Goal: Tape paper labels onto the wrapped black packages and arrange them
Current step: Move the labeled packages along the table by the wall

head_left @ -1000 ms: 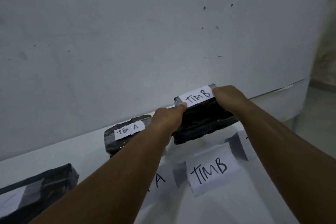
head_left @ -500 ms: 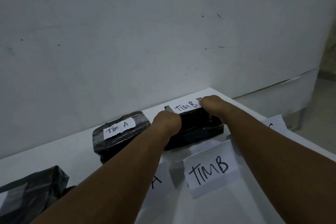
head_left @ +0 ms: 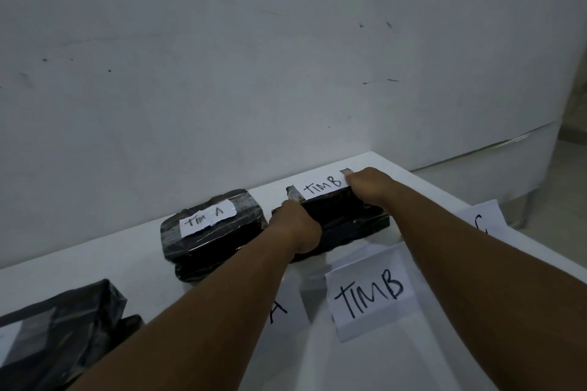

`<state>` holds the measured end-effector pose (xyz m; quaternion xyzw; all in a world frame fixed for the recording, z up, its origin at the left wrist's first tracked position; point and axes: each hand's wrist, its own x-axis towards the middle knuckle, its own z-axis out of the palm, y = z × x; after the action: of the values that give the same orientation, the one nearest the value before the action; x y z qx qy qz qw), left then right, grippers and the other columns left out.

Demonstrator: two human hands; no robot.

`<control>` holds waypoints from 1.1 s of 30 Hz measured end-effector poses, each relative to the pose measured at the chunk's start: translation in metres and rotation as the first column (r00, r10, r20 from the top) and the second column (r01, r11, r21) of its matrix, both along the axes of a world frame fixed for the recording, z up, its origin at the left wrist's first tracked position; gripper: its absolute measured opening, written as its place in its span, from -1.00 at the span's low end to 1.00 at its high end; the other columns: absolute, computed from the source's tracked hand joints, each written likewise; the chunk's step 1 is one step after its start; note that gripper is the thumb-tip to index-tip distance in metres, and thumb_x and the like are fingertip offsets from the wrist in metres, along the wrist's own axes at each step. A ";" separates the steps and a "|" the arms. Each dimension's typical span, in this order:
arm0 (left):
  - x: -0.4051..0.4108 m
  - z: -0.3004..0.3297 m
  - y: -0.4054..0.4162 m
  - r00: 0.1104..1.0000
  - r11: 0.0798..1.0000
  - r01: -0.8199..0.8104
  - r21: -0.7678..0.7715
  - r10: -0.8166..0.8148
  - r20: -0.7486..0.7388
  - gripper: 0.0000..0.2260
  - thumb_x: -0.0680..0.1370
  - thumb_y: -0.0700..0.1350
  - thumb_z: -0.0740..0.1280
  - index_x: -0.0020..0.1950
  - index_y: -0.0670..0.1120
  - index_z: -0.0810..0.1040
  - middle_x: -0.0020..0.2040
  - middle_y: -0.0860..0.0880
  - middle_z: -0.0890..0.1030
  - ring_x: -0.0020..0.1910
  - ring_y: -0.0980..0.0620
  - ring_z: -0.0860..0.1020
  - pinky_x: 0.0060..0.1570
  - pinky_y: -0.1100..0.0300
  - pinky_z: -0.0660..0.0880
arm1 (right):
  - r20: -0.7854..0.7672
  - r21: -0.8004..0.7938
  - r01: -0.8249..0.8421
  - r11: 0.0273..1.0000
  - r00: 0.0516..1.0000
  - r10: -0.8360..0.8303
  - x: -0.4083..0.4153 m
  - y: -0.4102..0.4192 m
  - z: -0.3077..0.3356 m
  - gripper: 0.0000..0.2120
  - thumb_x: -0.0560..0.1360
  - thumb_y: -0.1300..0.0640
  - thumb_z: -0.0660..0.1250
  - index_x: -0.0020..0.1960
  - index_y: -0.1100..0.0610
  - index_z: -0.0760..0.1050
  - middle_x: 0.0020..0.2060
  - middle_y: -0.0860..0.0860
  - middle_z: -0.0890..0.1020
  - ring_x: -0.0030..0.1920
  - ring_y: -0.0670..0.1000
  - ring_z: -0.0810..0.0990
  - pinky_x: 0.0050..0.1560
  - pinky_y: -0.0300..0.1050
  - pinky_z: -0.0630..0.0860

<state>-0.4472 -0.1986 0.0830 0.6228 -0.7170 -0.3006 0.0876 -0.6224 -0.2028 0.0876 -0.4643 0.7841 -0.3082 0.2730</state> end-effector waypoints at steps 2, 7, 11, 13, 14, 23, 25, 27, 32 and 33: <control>0.001 0.001 0.002 0.999 1.000 0.017 -0.014 -0.016 0.046 -0.42 0.53 -0.13 0.36 0.50 -0.24 0.26 0.36 -0.24 0.47 0.32 -0.20 0.49 0.26 0.04 0.51 | 0.004 0.004 0.021 1.000 1.000 -0.021 0.002 0.000 0.000 -0.54 0.73 0.03 -0.05 0.49 0.25 0.35 0.42 0.25 0.45 0.38 0.21 0.44 0.32 -0.05 0.35; 0.000 0.002 0.007 0.998 1.000 0.014 -0.027 -0.012 0.058 -0.38 0.54 -0.10 0.36 0.51 -0.23 0.18 0.41 -0.26 0.40 0.40 -0.23 0.41 0.29 0.04 0.40 | -0.020 -0.015 -0.005 1.000 1.000 0.004 -0.001 -0.004 -0.006 -0.48 0.72 -0.06 -0.04 0.45 0.26 0.40 0.42 0.22 0.46 0.36 0.18 0.46 0.34 -0.02 0.33; -0.002 0.004 0.013 1.000 0.997 0.008 -0.074 -0.006 0.025 -0.30 0.56 -0.06 0.39 0.56 -0.25 0.11 0.47 -0.26 0.33 0.46 -0.24 0.34 0.38 0.00 0.37 | -0.032 -0.045 0.030 0.999 0.999 -0.031 -0.006 -0.009 -0.014 -0.40 0.68 -0.17 -0.02 0.38 0.26 0.47 0.34 0.21 0.54 0.27 0.18 0.53 0.21 -0.02 0.38; -0.001 0.010 0.018 1.000 0.995 0.021 -0.097 -0.020 0.013 -0.26 0.57 -0.06 0.38 0.59 -0.28 0.04 0.53 -0.27 0.26 0.51 -0.25 0.28 0.46 -0.04 0.33 | -0.059 -0.058 0.050 0.997 0.997 -0.054 -0.004 -0.008 -0.015 -0.36 0.66 -0.22 -0.02 0.42 0.26 0.43 0.38 0.21 0.51 0.32 0.20 0.50 0.26 0.01 0.38; -0.001 0.015 0.022 1.000 0.995 0.030 -0.100 -0.029 0.005 -0.25 0.58 -0.07 0.37 0.60 -0.29 0.02 0.55 -0.28 0.24 0.53 -0.25 0.26 0.48 -0.06 0.32 | -0.069 -0.073 0.072 0.995 0.995 -0.077 -0.002 -0.006 -0.015 -0.34 0.64 -0.25 -0.01 0.46 0.23 0.38 0.42 0.20 0.47 0.37 0.21 0.46 0.33 0.04 0.36; 0.055 0.083 0.085 0.982 0.935 0.042 -0.353 -0.103 -0.158 -0.35 0.62 -0.12 0.35 0.62 -0.11 0.11 0.53 -0.11 0.37 0.48 -0.09 0.36 0.32 0.17 0.35 | -0.151 -0.508 0.037 0.861 0.980 -0.131 0.086 0.047 0.039 -0.48 0.59 -0.28 0.13 0.37 0.01 0.48 0.37 0.07 0.51 0.34 0.13 0.49 0.37 0.18 0.40; 0.087 0.097 0.101 0.975 0.909 0.010 -0.416 -0.101 -0.197 -0.33 0.62 -0.09 0.37 0.65 -0.03 0.10 0.59 -0.04 0.30 0.53 -0.04 0.30 0.44 0.14 0.28 | -0.120 -0.562 -0.017 0.827 0.991 -0.061 0.122 0.068 0.053 -0.52 0.60 -0.26 0.14 0.36 -0.01 0.48 0.37 0.04 0.50 0.36 0.08 0.46 0.32 0.04 0.39; 0.122 0.107 0.114 0.970 0.881 -0.041 -0.471 -0.078 -0.230 -0.38 0.60 -0.04 0.40 0.62 0.04 0.22 0.59 0.03 0.32 0.54 0.01 0.30 0.43 0.15 0.26 | -0.088 -0.603 -0.068 0.795 0.996 0.018 0.157 0.091 0.063 -0.58 0.62 -0.23 0.15 0.33 -0.03 0.49 0.35 0.01 0.51 0.34 0.03 0.45 0.20 -0.07 0.35; 0.224 0.118 0.144 0.954 0.788 -0.215 -0.577 0.042 -0.298 -0.56 0.54 0.10 0.45 0.41 0.10 0.53 0.43 0.14 0.51 0.41 0.16 0.42 0.22 0.35 0.23 | 0.007 -0.619 -0.206 0.758 0.963 0.268 0.245 0.146 0.065 -0.65 0.59 -0.27 0.17 0.24 -0.11 0.51 0.19 -0.13 0.58 0.21 -0.10 0.53 0.22 0.00 0.47; 0.245 0.117 0.150 0.948 0.771 -0.255 -0.583 0.081 -0.308 -0.58 0.53 0.11 0.45 0.38 0.10 0.55 0.41 0.15 0.52 0.40 0.17 0.43 0.22 0.35 0.24 | 0.023 -0.603 -0.233 0.763 0.951 0.308 0.260 0.154 0.061 -0.64 0.59 -0.27 0.18 0.24 -0.11 0.52 0.18 -0.13 0.59 0.19 -0.10 0.55 0.21 0.00 0.50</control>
<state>-0.2025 -0.0485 0.2002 0.5760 -0.6980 -0.1217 0.4078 -0.3622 -0.0493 0.1487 -0.6150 0.5549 -0.5225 0.2024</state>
